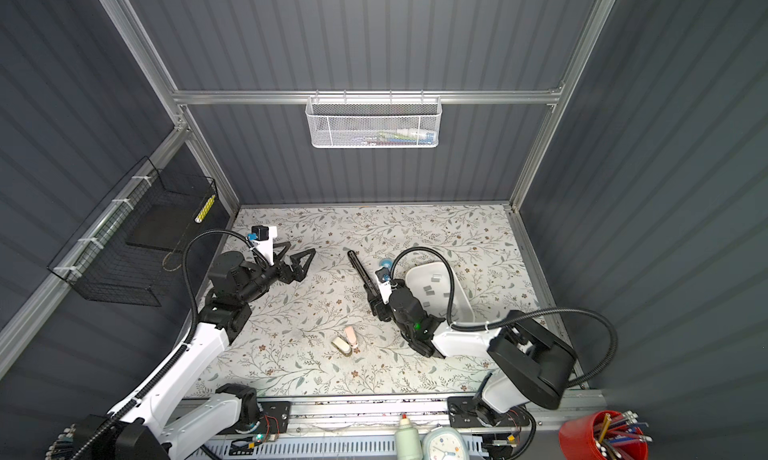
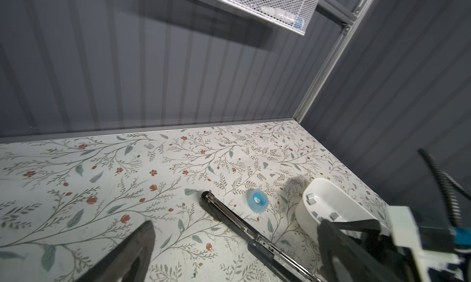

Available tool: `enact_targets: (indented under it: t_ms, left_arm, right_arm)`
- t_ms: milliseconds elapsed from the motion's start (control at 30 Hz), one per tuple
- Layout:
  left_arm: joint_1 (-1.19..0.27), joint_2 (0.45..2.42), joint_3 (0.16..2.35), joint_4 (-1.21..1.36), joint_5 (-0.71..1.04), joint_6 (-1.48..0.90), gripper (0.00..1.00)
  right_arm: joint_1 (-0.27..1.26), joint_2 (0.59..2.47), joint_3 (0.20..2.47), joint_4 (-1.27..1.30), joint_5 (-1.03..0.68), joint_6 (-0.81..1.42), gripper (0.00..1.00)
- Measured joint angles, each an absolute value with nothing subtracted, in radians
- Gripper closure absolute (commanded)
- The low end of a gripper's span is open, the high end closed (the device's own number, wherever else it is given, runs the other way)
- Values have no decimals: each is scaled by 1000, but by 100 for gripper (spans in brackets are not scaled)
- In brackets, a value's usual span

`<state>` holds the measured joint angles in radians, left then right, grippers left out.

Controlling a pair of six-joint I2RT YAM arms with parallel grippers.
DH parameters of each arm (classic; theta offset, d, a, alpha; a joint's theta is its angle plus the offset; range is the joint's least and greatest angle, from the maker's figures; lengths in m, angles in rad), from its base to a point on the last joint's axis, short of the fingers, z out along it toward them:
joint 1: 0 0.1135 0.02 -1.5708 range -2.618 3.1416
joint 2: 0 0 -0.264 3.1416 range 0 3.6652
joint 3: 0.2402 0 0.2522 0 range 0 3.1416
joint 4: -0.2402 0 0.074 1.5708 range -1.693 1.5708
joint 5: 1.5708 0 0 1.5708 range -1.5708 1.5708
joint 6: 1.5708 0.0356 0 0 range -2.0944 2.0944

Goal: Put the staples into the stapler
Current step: 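Lower the opened stapler onto the table with the right gripper and release, then move the left gripper over the pink object while the right hovers over the tray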

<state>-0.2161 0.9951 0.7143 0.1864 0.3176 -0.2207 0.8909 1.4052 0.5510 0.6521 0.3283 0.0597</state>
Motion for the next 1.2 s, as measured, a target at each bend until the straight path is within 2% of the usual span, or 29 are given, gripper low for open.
enact_targets:
  t_ms: [33, 100, 300, 433, 667, 1000, 1200]
  left_arm:
    - [-216, 988, 733, 162, 297, -221, 0]
    - [-216, 963, 747, 144, 270, -220, 0]
    - [-216, 896, 722, 171, 197, -248, 0]
    - [-216, 918, 733, 141, 141, -293, 0]
    - [-216, 958, 769, 89, 141, -299, 0]
    - [-216, 947, 769, 64, 221, -220, 15]
    - [-234, 1003, 797, 63, 323, -175, 21]
  right_arm:
    - [891, 1374, 570, 617, 327, 62, 18]
    - [891, 1316, 609, 548, 318, 68, 1]
    - [881, 1149, 702, 316, 265, 73, 1]
    - [809, 1050, 708, 236, 249, 100, 1]
    - [663, 1039, 709, 131, 220, 208, 1]
    - [620, 1056, 722, 17, 190, 273, 1]
    - [613, 1056, 733, -5, 189, 273, 1]
